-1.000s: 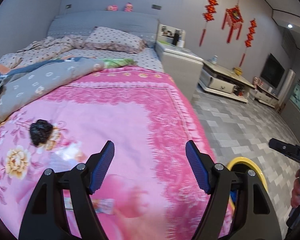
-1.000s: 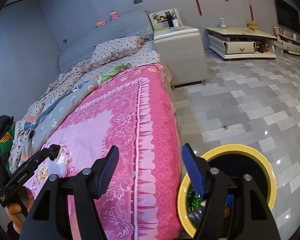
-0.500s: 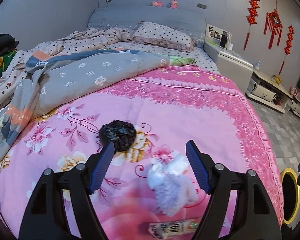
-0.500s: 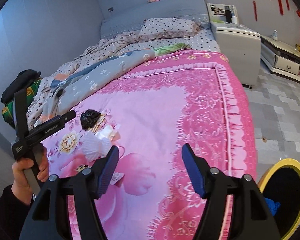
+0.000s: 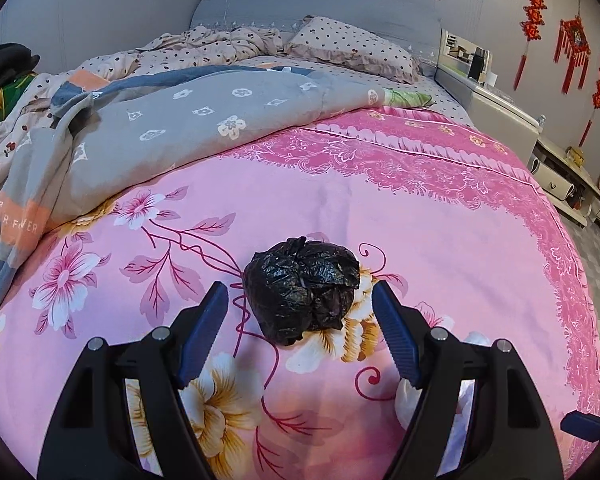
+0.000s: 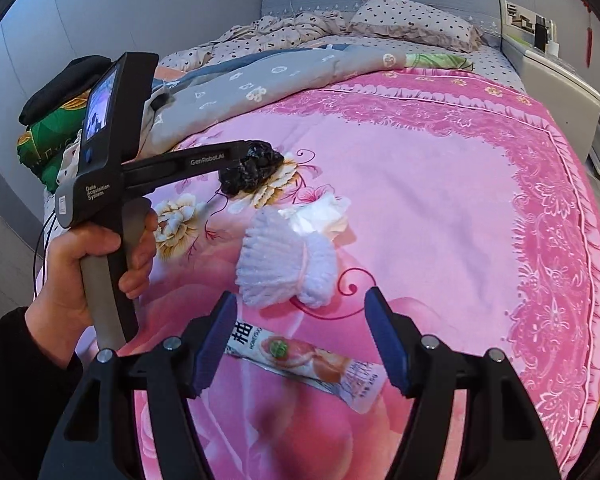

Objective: Collect trash
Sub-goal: 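Grasp black plastic bag with left tool while right tool grasps white mesh net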

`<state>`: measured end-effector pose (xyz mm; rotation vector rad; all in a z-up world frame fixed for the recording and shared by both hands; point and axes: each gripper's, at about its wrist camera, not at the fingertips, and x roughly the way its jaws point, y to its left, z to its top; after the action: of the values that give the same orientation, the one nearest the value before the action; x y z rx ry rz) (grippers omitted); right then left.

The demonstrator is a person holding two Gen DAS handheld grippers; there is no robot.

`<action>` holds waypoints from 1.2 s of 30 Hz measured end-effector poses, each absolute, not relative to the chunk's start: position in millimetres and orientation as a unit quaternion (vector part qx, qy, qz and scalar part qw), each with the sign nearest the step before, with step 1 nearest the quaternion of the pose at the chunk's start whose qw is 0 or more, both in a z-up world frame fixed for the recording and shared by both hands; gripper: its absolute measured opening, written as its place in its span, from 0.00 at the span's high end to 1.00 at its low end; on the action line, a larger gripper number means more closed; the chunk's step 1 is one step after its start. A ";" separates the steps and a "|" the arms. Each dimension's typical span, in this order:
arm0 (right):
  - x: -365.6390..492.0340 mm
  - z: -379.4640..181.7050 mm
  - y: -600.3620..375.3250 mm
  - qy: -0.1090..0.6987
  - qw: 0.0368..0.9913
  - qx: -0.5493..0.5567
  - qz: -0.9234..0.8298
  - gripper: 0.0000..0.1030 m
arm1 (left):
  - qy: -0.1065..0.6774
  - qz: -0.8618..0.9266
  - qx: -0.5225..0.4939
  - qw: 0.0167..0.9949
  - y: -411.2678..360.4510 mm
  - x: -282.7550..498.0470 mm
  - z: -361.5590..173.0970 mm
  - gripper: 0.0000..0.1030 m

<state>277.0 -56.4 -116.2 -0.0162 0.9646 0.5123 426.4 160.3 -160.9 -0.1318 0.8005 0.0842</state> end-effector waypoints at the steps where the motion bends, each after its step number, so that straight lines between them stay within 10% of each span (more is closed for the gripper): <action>1: 279.9 -117.8 -52.5 0.460 0.854 -0.006 0.244 0.34 | 0.388 0.040 -0.062 0.919 161.0 429.5 -162.2 0.31; 14: 312.6 -156.6 -24.9 0.496 0.838 -0.010 0.228 0.32 | 0.410 0.035 -0.063 0.909 165.0 472.6 -196.8 0.31; 24: 321.3 -173.2 -28.8 0.511 0.828 0.002 0.230 0.60 | 0.438 0.010 -0.067 0.896 160.9 490.1 -223.7 0.63; 36: 322.3 -175.7 -38.4 0.513 0.827 0.013 0.230 0.88 | 0.428 0.025 -0.068 0.901 161.0 483.5 -216.4 0.68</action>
<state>322.3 -38.4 -175.7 0.0282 1.0892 0.4894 483.5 161.0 -216.4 -0.1402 0.8856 0.0517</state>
